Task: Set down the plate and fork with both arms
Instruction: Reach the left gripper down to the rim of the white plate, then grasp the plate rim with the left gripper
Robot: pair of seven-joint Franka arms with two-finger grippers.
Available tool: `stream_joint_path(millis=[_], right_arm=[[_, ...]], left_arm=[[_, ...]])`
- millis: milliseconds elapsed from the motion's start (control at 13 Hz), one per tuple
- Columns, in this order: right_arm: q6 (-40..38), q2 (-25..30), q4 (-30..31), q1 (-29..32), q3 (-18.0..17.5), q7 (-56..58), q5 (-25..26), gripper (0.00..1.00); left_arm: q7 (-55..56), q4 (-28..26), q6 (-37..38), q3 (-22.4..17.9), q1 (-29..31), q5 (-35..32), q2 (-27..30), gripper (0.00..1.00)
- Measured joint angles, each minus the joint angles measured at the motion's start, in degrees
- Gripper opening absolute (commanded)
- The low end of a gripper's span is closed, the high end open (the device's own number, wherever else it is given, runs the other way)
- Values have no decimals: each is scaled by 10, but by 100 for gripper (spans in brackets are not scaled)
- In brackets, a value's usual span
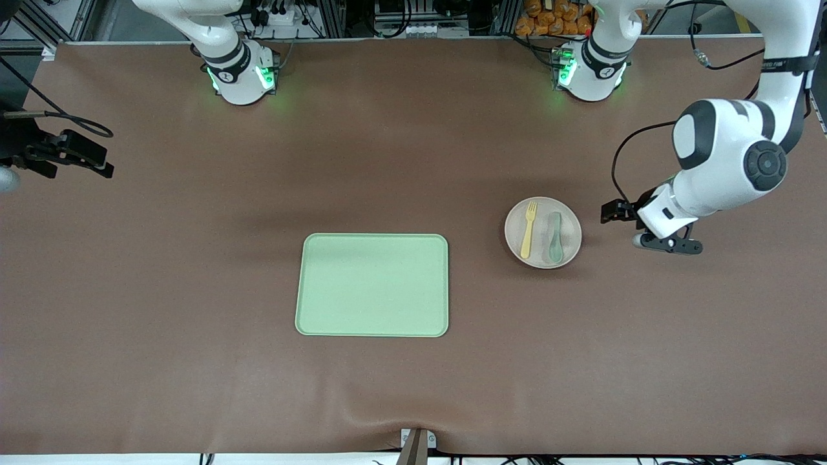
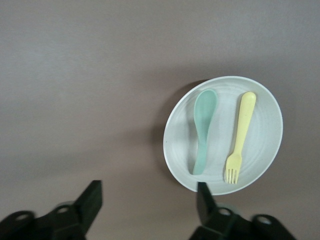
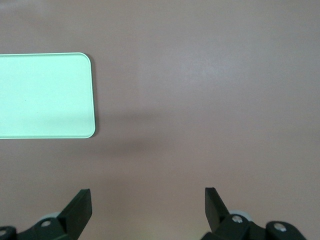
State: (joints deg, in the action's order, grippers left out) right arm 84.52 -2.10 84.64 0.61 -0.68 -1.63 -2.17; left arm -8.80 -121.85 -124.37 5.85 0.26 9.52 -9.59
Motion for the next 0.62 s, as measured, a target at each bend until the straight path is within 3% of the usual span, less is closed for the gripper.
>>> stream_joint_path(millis=[154, 615], right_arm=[[0, 0, 0, 0, 0, 0, 0, 100], [0, 0, 0, 0, 0, 0, 0, 100]], left_arm=[[-13, -6, -27, 5, 0, 20, -23, 64], [-72, -13, -56, 6, 2, 64, -73, 54]])
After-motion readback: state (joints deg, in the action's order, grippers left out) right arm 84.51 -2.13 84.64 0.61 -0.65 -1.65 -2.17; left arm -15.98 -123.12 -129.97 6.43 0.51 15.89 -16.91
